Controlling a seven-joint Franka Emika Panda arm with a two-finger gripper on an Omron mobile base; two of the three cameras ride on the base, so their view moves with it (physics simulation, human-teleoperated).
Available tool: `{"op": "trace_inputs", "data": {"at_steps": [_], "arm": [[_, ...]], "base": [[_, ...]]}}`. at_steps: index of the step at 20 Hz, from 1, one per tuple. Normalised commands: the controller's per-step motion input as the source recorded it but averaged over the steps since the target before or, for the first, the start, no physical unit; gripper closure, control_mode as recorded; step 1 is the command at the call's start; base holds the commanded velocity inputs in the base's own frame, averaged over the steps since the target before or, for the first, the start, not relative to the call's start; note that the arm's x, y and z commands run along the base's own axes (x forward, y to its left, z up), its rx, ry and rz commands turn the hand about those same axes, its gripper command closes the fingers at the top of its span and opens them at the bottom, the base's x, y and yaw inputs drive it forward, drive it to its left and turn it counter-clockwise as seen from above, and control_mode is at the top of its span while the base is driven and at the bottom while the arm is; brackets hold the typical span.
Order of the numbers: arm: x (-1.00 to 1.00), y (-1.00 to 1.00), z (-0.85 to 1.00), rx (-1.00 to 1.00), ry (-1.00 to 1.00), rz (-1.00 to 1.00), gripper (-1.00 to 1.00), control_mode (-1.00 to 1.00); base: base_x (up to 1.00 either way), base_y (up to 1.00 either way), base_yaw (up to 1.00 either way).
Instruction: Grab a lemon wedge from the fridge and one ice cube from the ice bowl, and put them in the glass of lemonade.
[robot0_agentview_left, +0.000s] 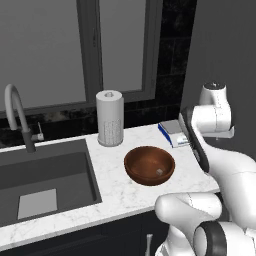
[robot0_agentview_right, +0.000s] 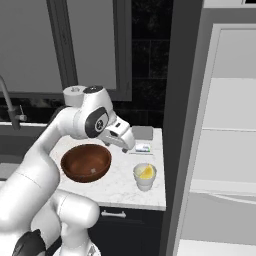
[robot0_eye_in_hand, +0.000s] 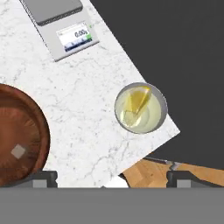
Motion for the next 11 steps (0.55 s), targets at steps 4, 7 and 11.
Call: {"op": "trace_inputs", "data": {"at_steps": [4,7,11], "arm": [[-0.48,0.74,0.46,0.00,0.07,0.37,-1.00,-1.00],[-0.71,0.78,0.15,0.00,0.00,0.33,-1.00,-1.00],[-0.58,0.82,0.01,0.00,0.00,0.26,-1.00,-1.00]], "base": [[0.00,0.00,0.00],[0.00,0.00,0.00],[0.00,0.00,0.00]]}}
